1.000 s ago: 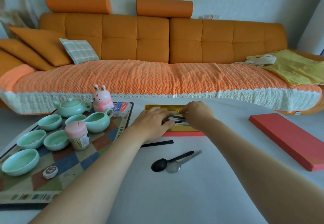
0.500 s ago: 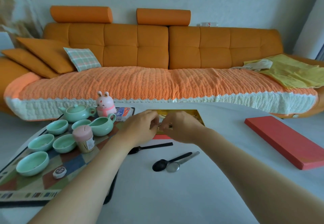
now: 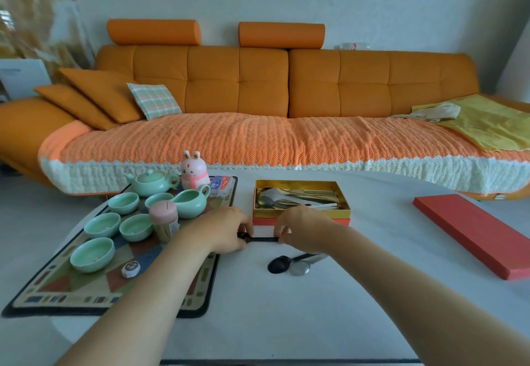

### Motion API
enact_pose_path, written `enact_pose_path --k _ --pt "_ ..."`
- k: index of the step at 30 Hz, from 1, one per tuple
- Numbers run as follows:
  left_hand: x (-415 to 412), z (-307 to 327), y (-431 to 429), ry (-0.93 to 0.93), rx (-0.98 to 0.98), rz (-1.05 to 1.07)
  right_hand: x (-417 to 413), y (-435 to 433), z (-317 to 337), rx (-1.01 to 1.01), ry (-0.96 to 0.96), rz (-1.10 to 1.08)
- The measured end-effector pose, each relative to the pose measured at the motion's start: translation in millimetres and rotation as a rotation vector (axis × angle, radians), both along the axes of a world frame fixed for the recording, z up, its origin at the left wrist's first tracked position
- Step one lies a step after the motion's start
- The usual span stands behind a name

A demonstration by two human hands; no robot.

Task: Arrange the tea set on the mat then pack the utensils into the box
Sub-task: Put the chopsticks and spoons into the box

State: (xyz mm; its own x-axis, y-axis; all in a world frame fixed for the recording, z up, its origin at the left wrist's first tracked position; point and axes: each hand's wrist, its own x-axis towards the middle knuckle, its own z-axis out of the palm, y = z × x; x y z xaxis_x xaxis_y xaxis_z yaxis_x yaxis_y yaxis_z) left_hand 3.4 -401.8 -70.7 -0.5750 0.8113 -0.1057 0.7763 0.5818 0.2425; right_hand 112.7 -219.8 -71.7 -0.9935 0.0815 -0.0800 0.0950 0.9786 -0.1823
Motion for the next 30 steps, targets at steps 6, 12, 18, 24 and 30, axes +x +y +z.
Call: enact_pose_path --k 6,12,18,24,30 --pt "-2 3 10 -0.107 0.046 0.013 4 2 3 -0.021 -0.038 -0.011" --pt "-16 7 29 -0.288 0.441 0.097 7 30 14 -0.193 0.166 -0.030" --pt "-12 12 66 -0.435 0.822 0.222 -5 60 14 -0.143 0.465 -0.030" --pt "-18 -7 94 -0.046 0.745 0.224 -19 86 5 -0.142 0.390 -0.268" --pt "-21 -21 101 0.142 0.371 -0.002 -35 94 0 -0.112 0.242 -0.386"
